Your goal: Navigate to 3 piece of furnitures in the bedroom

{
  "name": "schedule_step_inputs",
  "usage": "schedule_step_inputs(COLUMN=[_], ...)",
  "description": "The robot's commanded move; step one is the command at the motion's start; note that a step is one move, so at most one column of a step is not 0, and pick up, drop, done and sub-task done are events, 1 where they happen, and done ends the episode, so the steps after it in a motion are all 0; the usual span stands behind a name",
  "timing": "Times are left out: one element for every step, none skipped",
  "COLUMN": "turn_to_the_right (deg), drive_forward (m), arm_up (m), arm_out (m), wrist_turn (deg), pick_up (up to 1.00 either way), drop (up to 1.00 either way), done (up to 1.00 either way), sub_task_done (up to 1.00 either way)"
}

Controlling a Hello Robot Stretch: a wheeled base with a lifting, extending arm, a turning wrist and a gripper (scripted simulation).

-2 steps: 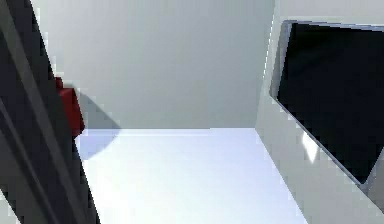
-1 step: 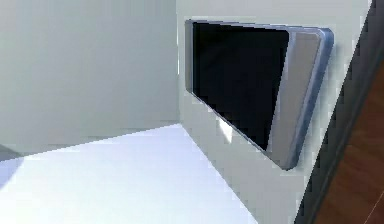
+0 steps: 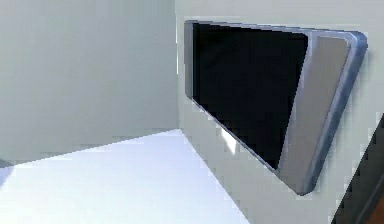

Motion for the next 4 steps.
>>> schedule_step_inputs(turn_to_the_right=[3.0,18.0,0.0,-33.0], drive_forward=[0.0,0.0,0.2,0.0], arm_up=[0.0,0.0,0.0,0.0], arm_out=[0.0,0.0,0.0,0.0], wrist_turn=[0.0,0.0,0.0,0.0], pick_up=[0.0,0.0,0.0,0.0], drop=[0.0,0.0,0.0,0.0], done=[0.0,0.0,0.0,0.0], sub_task_done=[0.0,0.0,0.0,0.0])
